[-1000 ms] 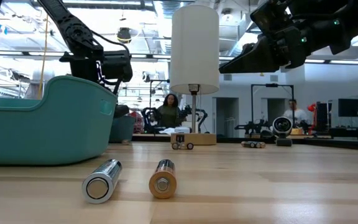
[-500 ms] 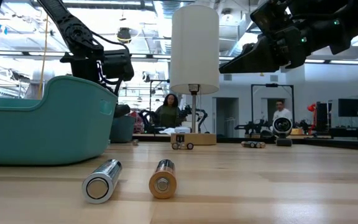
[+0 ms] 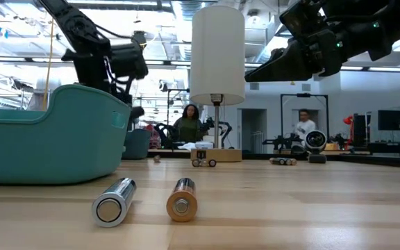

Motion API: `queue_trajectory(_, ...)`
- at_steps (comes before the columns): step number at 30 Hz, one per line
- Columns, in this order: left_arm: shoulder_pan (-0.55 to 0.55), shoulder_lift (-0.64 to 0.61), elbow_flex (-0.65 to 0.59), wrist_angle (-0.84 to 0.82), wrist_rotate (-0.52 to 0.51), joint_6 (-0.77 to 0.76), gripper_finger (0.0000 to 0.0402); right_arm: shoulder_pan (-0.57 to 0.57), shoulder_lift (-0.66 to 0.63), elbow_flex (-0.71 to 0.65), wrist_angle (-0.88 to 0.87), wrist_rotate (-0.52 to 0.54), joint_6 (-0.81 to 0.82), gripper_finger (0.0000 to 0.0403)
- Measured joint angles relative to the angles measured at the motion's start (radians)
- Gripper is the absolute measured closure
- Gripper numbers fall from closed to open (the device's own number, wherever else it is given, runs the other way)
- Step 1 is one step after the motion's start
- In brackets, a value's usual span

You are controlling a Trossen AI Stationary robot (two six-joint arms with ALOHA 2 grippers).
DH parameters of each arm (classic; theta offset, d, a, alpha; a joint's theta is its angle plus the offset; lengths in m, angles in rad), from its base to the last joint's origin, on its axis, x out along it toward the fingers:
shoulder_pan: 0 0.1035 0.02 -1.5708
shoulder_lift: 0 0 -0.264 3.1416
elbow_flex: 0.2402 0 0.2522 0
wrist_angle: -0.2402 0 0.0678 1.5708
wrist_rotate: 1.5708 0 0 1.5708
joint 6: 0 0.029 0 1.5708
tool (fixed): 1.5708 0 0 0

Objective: Sort batteries
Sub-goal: Put the silver battery into the green bin

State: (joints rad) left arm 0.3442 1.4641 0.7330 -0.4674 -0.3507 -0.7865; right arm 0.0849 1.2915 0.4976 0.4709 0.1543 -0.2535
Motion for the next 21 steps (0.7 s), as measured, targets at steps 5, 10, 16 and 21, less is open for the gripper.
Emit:
queue_trajectory(5, -0.053, -0.103, 0.000, 0.002, -0.002, 0.059, 0.0361, 0.000, 0.002, 0.000, 0.001, 0.000, 0.000, 0.0217)
queue_trajectory(10, -0.128, -0.259, 0.002, 0.015, -0.003, 0.174, 0.0361, -0.002, 0.006, 0.000, 0.002, 0.000, 0.000, 0.0217)
queue_trajectory(16, -0.251, -0.461, 0.003, 0.016, -0.006, 0.277, 0.0361, -0.002, 0.006, 0.000, 0.002, 0.000, 0.000, 0.0217)
queue_trajectory(21, -0.405, -0.548, 0.003, 0.036, 0.053, 0.330, 0.0361, -0.002, 0.006, 0.000, 0.004, 0.000, 0.000, 0.0217)
